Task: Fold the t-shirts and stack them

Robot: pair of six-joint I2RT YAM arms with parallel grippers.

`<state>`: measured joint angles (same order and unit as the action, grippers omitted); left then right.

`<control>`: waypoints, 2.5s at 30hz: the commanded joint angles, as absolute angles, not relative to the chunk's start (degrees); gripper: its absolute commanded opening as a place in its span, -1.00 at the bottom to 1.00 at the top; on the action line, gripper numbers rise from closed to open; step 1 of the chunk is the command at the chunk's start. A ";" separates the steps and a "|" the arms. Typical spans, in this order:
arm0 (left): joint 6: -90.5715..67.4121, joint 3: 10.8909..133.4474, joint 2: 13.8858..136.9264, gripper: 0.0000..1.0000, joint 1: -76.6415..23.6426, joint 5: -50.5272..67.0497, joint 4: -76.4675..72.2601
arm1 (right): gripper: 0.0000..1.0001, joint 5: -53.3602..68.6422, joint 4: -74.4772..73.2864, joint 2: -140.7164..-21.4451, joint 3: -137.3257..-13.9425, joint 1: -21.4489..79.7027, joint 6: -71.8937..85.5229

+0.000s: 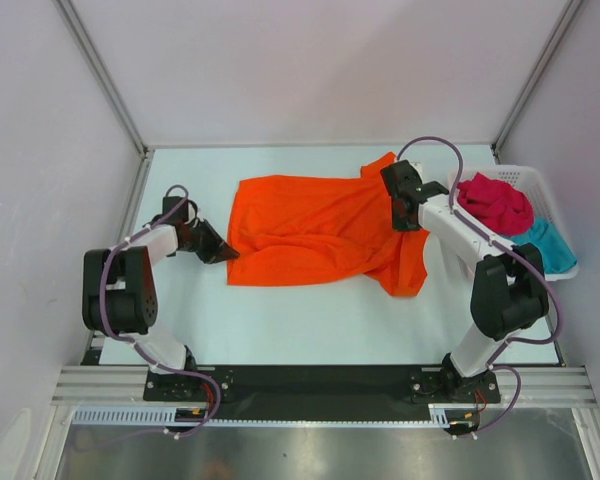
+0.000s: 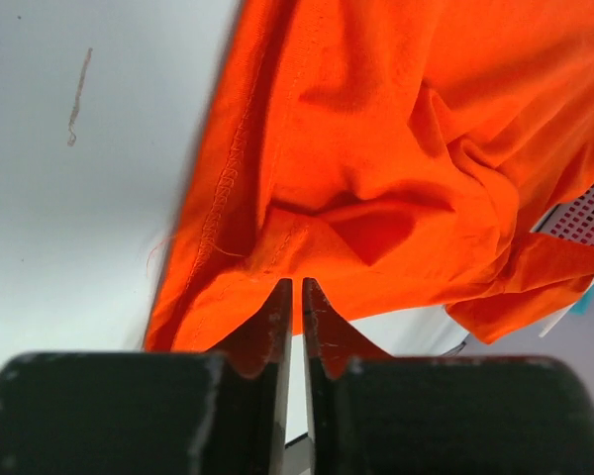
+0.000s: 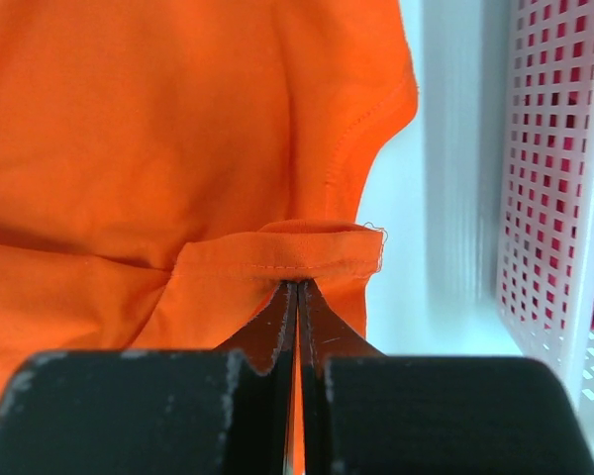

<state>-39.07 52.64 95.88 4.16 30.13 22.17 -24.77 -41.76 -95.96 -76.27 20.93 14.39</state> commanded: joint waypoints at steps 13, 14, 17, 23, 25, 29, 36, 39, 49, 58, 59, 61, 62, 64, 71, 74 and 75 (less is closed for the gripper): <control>-37.79 52.12 93.25 -0.12 3.17 25.23 20.22 | -1.00 -23.91 -40.08 -92.72 -74.53 21.18 14.77; -37.71 52.12 93.43 -0.11 3.16 24.88 20.21 | -1.00 -23.91 -40.08 -92.72 -74.53 21.27 14.77; -37.79 51.59 94.65 -0.10 2.64 24.96 19.34 | -1.00 -23.91 -40.17 -92.73 -74.36 21.27 14.76; -38.23 50.45 96.94 -0.11 1.93 23.82 17.67 | -1.00 -24.08 -40.52 -92.37 -74.36 21.27 14.85; -38.41 49.92 97.73 -0.12 1.85 24.08 16.88 | -1.00 -24.08 -40.61 -92.20 -74.53 21.27 14.85; -38.85 49.66 98.26 -0.21 1.41 24.26 16.17 | -1.00 -24.08 -41.04 -91.76 -74.79 21.18 14.77; -39.38 49.66 95.80 -1.00 1.32 23.91 16.87 | -1.00 -24.43 -41.40 -91.06 -74.71 21.27 14.94; -39.11 50.45 93.43 -1.00 1.41 23.38 18.63 | -1.00 -24.52 -41.66 -90.70 -74.62 21.27 14.94; -37.88 54.93 83.07 -1.00 2.28 22.85 26.89 | -1.00 -25.22 -42.89 -85.96 -72.78 21.18 15.20; -36.48 55.11 72.44 -1.00 3.25 23.12 33.04 | -1.00 -25.40 -48.24 -76.39 -70.14 23.28 17.66; -36.39 55.11 71.20 -1.00 3.69 23.12 33.66 | -1.00 -25.66 -49.03 -75.16 -70.14 23.90 18.54; -35.86 55.46 67.26 -1.00 4.04 22.77 35.85 | -1.00 -26.01 -51.58 -71.74 -70.22 25.74 19.51; -35.69 55.63 65.93 -1.00 4.48 22.59 36.56 | -1.00 -26.45 -52.37 -70.67 -70.22 26.27 19.95; -35.16 56.68 62.51 -1.00 5.18 22.59 39.37 | -1.00 -26.80 -55.45 -67.78 -70.75 28.29 21.44; -33.14 57.31 55.11 -1.00 8.96 23.38 45.43 | -1.00 -27.69 -62.93 -60.83 -68.30 33.57 27.33; -32.43 55.20 53.97 -1.00 10.28 24.34 45.70 | -1.00 -27.16 -64.16 -59.24 -65.84 34.10 29.44; -32.43 54.67 53.70 -1.00 10.46 24.52 45.70 | -1.00 -26.38 -63.99 -59.06 -65.57 34.54 29.10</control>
<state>-34.44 55.83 54.94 8.88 23.14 43.55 -26.04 -60.36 -60.51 -67.59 33.58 25.71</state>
